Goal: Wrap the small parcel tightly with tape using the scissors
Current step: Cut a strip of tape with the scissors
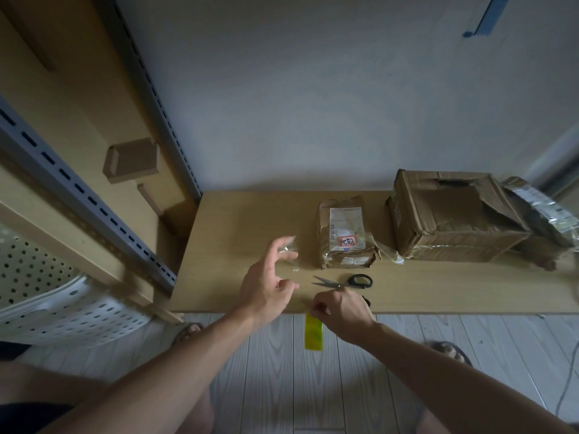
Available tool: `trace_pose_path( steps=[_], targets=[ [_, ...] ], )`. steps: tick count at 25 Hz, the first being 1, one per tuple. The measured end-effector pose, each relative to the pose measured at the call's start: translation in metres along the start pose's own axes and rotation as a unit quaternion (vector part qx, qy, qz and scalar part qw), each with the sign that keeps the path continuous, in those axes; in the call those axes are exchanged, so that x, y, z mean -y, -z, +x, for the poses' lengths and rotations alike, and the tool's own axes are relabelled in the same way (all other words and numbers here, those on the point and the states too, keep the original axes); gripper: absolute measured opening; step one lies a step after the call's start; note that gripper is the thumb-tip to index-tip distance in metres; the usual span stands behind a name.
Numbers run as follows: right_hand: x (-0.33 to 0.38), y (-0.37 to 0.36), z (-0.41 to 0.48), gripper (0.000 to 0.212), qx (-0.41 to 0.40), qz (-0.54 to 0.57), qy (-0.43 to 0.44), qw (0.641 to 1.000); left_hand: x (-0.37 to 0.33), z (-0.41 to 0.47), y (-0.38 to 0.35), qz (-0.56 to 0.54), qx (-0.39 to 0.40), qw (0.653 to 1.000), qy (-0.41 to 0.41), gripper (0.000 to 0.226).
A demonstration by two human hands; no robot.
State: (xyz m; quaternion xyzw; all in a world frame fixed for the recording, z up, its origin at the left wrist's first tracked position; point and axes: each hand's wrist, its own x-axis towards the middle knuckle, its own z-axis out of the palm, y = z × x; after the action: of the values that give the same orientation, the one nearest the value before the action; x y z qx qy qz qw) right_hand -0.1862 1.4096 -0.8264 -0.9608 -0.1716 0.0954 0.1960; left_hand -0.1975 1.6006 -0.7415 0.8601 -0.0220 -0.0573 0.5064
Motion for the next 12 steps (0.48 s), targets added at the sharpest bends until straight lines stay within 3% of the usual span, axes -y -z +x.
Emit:
trace_pose_path(
  steps=[7, 10, 12],
  targets=[
    [0.007, 0.003, 0.008, 0.020, -0.006, -0.061, -0.019, 0.998, -0.001, 0.001, -0.002, -0.005, 0.006, 1.000, 0.001, 0.072],
    [0.000, 0.010, 0.017, 0.021, 0.020, -0.019, -0.078, 0.997, -0.002, 0.000, -0.003, -0.018, 0.016, 1.000, 0.011, 0.071],
    [-0.008, 0.014, 0.023, 0.038, 0.042, -0.007, -0.139, 0.989, -0.002, 0.000, -0.002, -0.053, 0.030, 0.998, 0.028, 0.070]
  ],
)
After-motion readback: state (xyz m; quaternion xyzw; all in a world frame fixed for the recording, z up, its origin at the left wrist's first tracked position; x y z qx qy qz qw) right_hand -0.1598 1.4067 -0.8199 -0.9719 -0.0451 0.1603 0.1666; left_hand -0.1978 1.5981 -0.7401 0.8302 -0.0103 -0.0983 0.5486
